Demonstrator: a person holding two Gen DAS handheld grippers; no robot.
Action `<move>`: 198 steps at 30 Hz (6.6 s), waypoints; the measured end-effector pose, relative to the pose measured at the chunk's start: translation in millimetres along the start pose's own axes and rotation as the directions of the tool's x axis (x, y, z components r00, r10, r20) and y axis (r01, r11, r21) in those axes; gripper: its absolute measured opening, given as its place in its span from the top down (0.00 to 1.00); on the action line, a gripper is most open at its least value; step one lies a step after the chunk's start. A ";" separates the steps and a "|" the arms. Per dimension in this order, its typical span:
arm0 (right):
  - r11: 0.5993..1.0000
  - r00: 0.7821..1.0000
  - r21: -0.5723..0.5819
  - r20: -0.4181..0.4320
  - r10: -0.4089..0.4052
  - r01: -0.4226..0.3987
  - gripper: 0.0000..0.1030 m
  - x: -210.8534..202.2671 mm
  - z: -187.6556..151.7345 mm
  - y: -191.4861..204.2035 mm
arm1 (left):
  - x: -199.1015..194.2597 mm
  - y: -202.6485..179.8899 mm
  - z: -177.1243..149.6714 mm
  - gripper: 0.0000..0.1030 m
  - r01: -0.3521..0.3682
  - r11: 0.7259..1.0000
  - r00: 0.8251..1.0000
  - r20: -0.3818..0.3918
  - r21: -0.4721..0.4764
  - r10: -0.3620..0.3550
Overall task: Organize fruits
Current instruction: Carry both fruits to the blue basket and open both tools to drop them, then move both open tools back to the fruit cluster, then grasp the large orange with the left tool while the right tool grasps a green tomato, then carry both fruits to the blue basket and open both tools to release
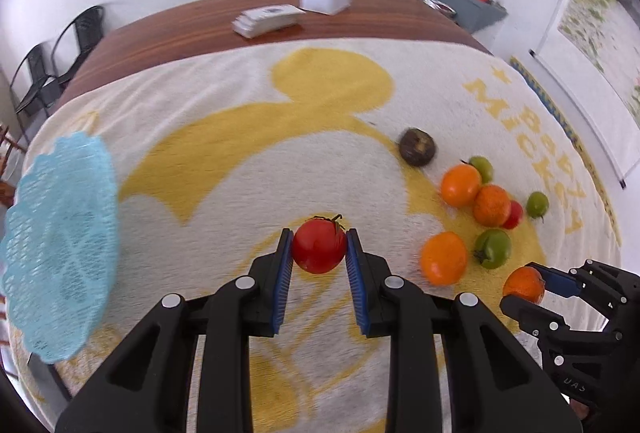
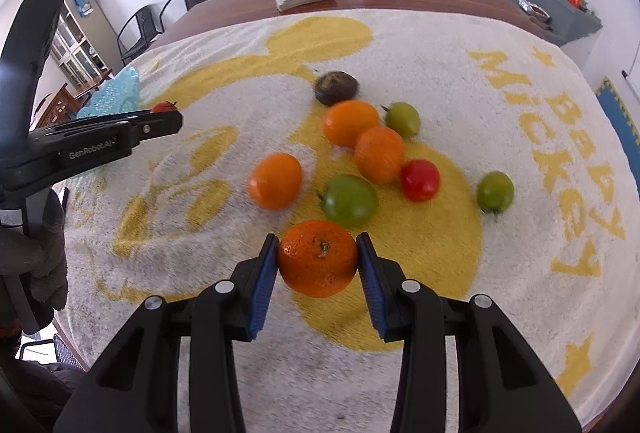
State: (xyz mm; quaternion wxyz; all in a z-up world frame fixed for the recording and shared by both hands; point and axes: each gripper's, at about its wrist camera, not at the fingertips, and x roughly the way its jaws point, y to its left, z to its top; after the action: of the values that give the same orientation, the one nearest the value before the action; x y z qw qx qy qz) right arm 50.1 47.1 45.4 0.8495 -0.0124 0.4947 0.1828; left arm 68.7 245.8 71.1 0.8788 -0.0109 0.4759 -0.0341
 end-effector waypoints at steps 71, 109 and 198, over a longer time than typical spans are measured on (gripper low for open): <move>0.991 0.986 -0.077 0.112 0.122 -0.114 0.38 35.8 109.8 155.7 | -79.9 137.1 -27.5 0.20 -0.169 0.963 0.975 0.108 -0.211 0.194; 0.872 0.986 0.469 0.017 -0.164 0.137 0.38 -16.0 -29.2 -88.9 | 52.8 -87.3 -17.6 0.58 0.259 0.926 0.958 -0.197 0.276 -0.209; 0.857 0.988 0.503 0.143 0.048 -0.115 0.64 49.9 72.6 260.1 | -8.3 245.5 27.0 0.36 0.140 0.947 0.989 -0.080 0.291 -0.122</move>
State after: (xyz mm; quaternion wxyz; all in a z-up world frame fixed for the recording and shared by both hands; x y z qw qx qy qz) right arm 48.9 319.2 81.8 0.8435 0.2449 0.4710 0.0819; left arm 99.0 490.9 80.1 0.8515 0.0900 0.4901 -0.1634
